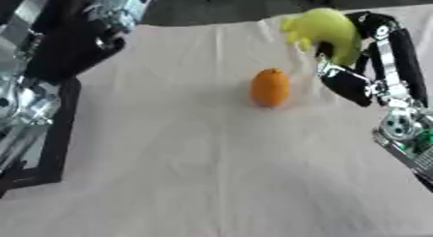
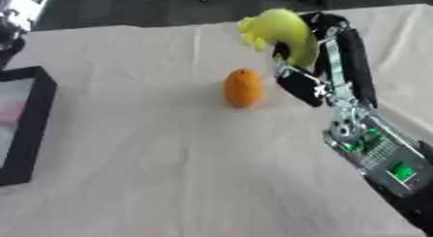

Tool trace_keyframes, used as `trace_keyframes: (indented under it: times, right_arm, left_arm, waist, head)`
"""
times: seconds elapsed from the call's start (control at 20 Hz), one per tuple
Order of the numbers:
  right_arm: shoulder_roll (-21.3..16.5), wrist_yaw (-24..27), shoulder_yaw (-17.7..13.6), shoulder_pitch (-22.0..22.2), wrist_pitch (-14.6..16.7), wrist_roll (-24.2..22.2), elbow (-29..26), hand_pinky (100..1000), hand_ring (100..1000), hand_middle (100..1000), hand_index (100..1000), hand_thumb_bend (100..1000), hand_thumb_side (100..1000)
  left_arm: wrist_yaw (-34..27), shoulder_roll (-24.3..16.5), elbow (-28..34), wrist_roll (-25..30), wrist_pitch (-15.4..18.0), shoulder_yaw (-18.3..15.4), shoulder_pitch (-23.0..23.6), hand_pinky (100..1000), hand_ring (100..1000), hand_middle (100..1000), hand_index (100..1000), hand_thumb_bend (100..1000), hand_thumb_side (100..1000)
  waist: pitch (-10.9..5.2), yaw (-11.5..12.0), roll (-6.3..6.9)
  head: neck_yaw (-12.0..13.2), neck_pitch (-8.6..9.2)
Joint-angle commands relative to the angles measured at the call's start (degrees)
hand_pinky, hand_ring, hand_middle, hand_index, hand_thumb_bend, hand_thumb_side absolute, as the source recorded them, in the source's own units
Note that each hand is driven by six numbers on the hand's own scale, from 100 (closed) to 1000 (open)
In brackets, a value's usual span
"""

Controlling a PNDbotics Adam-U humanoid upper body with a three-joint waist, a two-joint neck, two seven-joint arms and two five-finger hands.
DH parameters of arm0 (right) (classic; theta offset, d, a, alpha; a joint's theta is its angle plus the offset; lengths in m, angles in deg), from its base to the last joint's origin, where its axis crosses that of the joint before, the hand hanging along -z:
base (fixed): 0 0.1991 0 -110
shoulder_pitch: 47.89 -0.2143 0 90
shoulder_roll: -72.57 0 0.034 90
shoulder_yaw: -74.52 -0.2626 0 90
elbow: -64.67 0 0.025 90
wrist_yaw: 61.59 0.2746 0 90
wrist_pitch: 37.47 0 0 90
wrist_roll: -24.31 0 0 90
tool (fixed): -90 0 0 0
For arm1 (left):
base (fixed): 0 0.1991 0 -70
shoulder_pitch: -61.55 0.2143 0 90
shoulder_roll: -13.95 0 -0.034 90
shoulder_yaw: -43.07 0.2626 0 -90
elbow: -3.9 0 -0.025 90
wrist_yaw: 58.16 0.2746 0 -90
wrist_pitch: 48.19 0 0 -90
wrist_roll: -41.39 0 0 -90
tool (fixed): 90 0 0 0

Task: Pick up the objects with one hand, pass them to the other hand, and then place them into the box on the other side of the table.

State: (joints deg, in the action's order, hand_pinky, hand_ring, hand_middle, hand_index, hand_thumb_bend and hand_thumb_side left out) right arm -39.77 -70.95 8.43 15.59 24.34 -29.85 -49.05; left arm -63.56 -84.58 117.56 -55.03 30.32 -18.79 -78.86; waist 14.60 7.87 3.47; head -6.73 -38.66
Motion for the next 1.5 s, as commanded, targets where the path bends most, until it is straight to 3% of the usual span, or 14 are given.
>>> trace_keyframes:
  times: [0.05,0.15,0.35,0.5,0.8,1.15,1.35,1.5]
  right_arm:
    - [0.7,-1.4,0.7,-1.2,-4.4,4.7,-0.9,192,561,375,503,100,100]
    - [1.7,-1.3,1.3,-1.5,-3.5,5.4,-0.9,193,554,375,503,100,123]
    - [3.5,1.6,3.0,-1.8,1.0,7.5,-0.9,190,540,370,498,100,365]
    - [4.2,6.6,4.3,-2.1,4.7,7.1,-0.9,194,538,369,497,100,411]
    - [5.1,11.4,5.7,-2.8,7.9,4.6,-0.9,207,538,368,496,100,439]
    - [5.4,10.5,6.7,-2.7,8.5,1.9,-0.9,201,535,367,494,100,437]
    - [5.6,9.0,7.3,-2.7,9.0,0.5,-0.9,191,530,364,491,100,415]
    - [5.8,7.2,7.9,-2.6,9.5,-1.0,-0.9,189,529,362,489,100,399]
  left_arm:
    - [1.7,0.1,0.9,2.7,-1.5,1.1,-2.6,757,729,596,702,100,550]
    - [3.2,0.5,0.9,5.3,-3.5,2.0,-4.2,764,736,606,710,100,503]
    - [4.1,1.6,0.9,10.3,-8.8,3.6,-6.9,772,744,620,719,100,412]
    - [4.5,2.0,0.9,13.8,-13.9,5.0,-8.7,776,749,629,726,100,357]
    - [8.9,2.8,0.9,18.8,-20.5,7.0,-11.1,801,778,674,764,100,302]
    - [19.9,2.3,0.9,23.1,-22.6,7.0,-11.6,864,830,722,815,100,260]
    - [27.5,2.3,0.9,27.6,-22.9,7.7,-11.4,882,849,746,827,100,187]
    - [31.4,2.5,0.9,30.6,-22.9,7.8,-11.1,887,854,751,824,100,232]
  waist:
    - [-1.91,0.1,-0.27]
    - [-2.11,0.2,-0.32]
    - [-2.29,0.4,-0.27]
    - [-2.33,0.6,-0.12]
    - [-2.14,0.8,0.14]
    - [-1.88,1.1,0.12]
    - [-1.77,1.1,0.01]
    - [-1.6,1.1,-0.05]
  head:
    - [0.5,0.15]
    - [0.8,0.12]
    - [1.5,0.07]
    - [1.8,-0.24]
    - [2.0,-0.73]
    - [1.8,-0.53]
    - [1.7,-0.4]
    - [1.6,-0.26]
